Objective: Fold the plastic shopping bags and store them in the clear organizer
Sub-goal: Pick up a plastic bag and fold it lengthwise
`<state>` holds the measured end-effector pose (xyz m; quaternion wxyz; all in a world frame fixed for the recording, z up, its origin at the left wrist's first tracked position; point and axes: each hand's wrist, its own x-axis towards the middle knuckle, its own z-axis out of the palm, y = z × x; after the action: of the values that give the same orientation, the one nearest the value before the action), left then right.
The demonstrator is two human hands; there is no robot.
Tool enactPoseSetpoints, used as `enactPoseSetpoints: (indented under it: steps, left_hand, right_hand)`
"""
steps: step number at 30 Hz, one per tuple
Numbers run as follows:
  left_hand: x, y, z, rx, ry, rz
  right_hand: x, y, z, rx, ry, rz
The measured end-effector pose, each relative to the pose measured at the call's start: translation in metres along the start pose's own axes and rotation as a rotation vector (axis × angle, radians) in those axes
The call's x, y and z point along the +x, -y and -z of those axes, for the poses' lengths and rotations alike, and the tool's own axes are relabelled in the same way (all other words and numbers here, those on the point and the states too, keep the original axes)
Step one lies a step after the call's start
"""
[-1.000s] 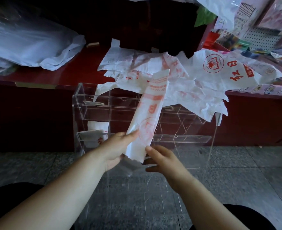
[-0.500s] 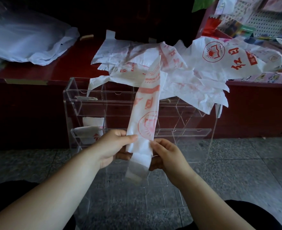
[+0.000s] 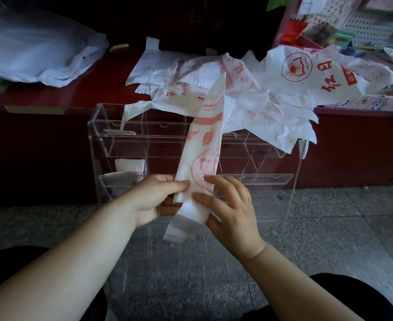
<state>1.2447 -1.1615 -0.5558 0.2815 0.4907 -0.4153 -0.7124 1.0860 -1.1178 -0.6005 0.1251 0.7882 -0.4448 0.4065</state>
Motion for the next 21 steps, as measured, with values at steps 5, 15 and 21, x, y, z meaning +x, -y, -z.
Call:
enactPoseSetpoints:
  steps: [5,15,21]
  left_hand:
    - [0.0,0.0,0.002,0.127,-0.041,-0.03]
    - [0.001,0.001,-0.004,0.143,-0.047,-0.084]
    - [-0.003,0.004,-0.004,0.127,0.03,-0.044]
  right_hand:
    - [0.002,-0.004,0.002,0.178,0.009,-0.041]
    - [0.013,0.014,0.001,0.525,0.163,-0.608]
    - [0.026,0.015,-0.007,0.707,0.076,-1.159]
